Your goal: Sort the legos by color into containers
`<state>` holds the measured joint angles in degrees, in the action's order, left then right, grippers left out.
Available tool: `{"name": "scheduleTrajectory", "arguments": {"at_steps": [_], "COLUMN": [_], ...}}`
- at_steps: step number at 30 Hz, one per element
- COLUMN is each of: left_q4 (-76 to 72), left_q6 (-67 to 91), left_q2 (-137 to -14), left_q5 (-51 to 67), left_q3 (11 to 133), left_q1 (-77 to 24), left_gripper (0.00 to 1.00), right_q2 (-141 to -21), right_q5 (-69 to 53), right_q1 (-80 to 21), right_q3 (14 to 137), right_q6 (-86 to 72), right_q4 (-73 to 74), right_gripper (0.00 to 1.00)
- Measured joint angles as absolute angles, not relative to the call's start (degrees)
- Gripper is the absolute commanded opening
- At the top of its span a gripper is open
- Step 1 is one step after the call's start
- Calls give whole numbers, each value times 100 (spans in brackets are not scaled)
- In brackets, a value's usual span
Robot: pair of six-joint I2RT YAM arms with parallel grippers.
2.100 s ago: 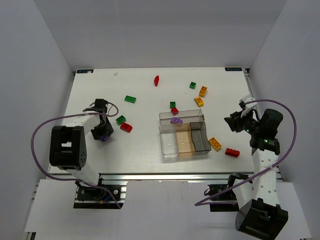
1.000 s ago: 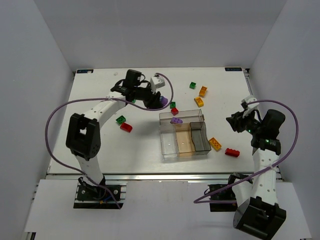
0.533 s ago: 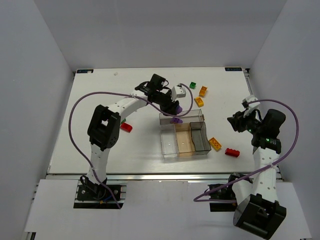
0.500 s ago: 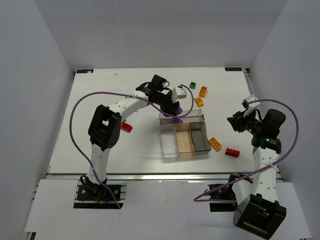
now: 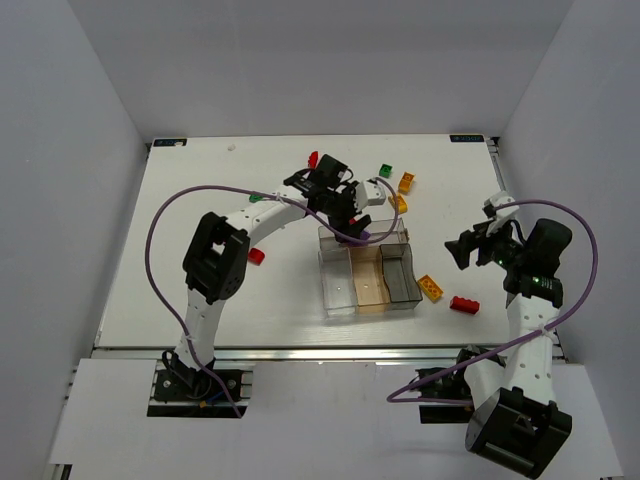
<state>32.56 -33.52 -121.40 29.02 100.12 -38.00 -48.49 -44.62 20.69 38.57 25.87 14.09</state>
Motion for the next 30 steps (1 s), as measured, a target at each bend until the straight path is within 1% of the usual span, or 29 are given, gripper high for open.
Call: {"name": "scheduleTrajectory", "arguments": {"at_steps": [4, 6, 7, 8, 9, 10, 11, 12, 13, 14, 15, 16, 17, 19, 20, 21, 22, 24, 27, 30], "left_q4": [3221, 3194, 3181, 3157, 3103, 3041, 2971, 2882, 2749, 2639, 2488, 2318, 2171, 1883, 1660, 1551, 1334, 1212, 1155, 1192], "left_q6": [-3267, -3168, -3061, -2921, -2775, -2571, -2392, -2231, -2051, -1859, -1643, -1428, -1194, -812, -565, -484, -314, -130, 38, 134], "left_q2": [-12086, -12009, -11955, -11885, -11784, -11627, -11426, -11163, -10871, -10519, -10099, -9649, -9174, -8313, -7992, -7596, -7277, -6941, -7057, -7210], "left_q5": [2893, 2893, 2895, 2910, 2926, 2939, 2919, 2882, 2818, 2672, 2440, 2220, 1916, 1120, 644, 349, -12, -604, -1162, -1356], "left_q3": [10016, 10016, 10016, 10007, 9970, 9896, 9765, 9590, 9351, 9056, 8689, 8287, 7876, 7172, 6890, 6512, 6169, 5778, 5756, 5756], "left_q1": [-3800, -3795, -3793, -3778, -3760, -3750, -3734, -3712, -3686, -3658, -3629, -3597, -3559, -3483, -3452, -3409, -3350, -3240, -3194, -3199], "left_gripper": [83, 79, 64, 48, 28, 1, 0, 0, 0, 0, 0, 5, 29, 64, 85, 91, 93, 93, 94, 94], "right_q2": [-4849, -4849, -4856, -4871, -4915, -4980, -5081, -5203, -5382, -5544, -5712, -5863, -6020, -6272, -6342, -6390, -6414, -6425, -6425, -6471], "right_q5": [-4836, -5037, -5127, -5190, -5242, -5264, -5247, -5196, -5111, -5022, -4890, -4768, -4639, -4359, -4241, -4093, -3964, -3640, -3155, -2687], "right_q1": [2073, 2071, 2071, 2069, 2058, 2047, 2032, 2012, 1988, 1966, 1931, 1898, 1863, 1754, 1688, 1605, 1525, 1323, 1041, 760], "right_q3": [3857, 3857, 3857, 3859, 3859, 3868, 3889, 3916, 3970, 4025, 4080, 4141, 4215, 4324, 4340, 4338, 4333, 4327, 4250, 4034], "right_q6": [2915, 3129, 3269, 3400, 3607, 3785, 3940, 4108, 4257, 4364, 4473, 4611, 4757, 5013, 5078, 5157, 5196, 5227, 5218, 5133], "right_q4": [1632, 1774, 1861, 1949, 2049, 2143, 2261, 2357, 2515, 2641, 2797, 2947, 3131, 3415, 3516, 3616, 3712, 3846, 3848, 3756], "right_gripper": [89, 85, 81, 65, 50, 35, 20, 21, 25, 44, 53, 61, 77, 89, 89, 89, 89, 88, 85, 83]}}
